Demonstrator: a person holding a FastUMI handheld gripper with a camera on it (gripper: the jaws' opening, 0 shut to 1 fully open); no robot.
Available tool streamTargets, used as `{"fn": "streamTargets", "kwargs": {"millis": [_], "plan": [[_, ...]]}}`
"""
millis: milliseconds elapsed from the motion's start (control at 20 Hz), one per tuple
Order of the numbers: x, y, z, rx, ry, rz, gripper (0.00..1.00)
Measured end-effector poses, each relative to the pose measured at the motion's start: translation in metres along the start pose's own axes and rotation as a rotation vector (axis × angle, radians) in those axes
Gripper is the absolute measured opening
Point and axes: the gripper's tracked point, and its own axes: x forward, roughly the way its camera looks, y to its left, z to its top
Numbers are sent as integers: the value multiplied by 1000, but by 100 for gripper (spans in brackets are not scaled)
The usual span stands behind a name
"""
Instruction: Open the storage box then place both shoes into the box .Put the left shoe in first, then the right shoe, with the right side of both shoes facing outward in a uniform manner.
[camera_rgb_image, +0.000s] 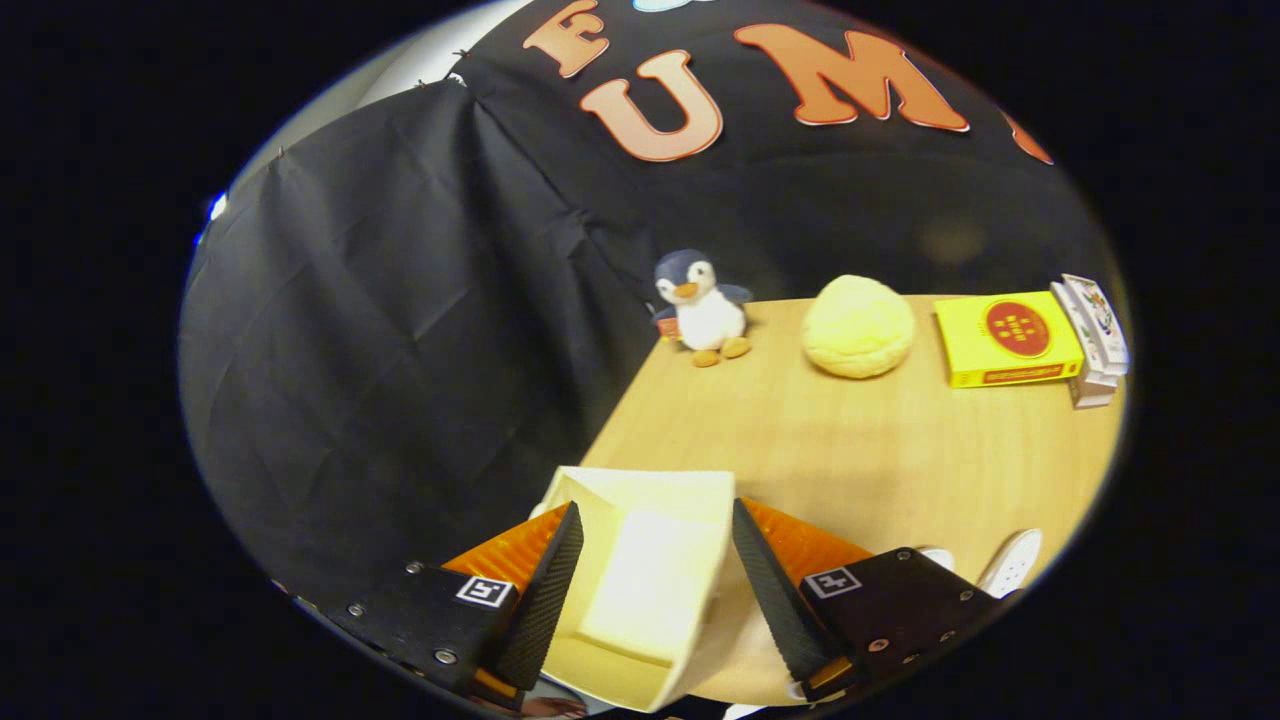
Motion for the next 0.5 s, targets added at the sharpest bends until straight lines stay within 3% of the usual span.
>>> {"fn": "streamTargets", "kwargs": {"millis": [300,500], "plan": [[-27,-102,-58,25,94,-183,91],[-47,-137,-111,21,170,-246,88]]}}
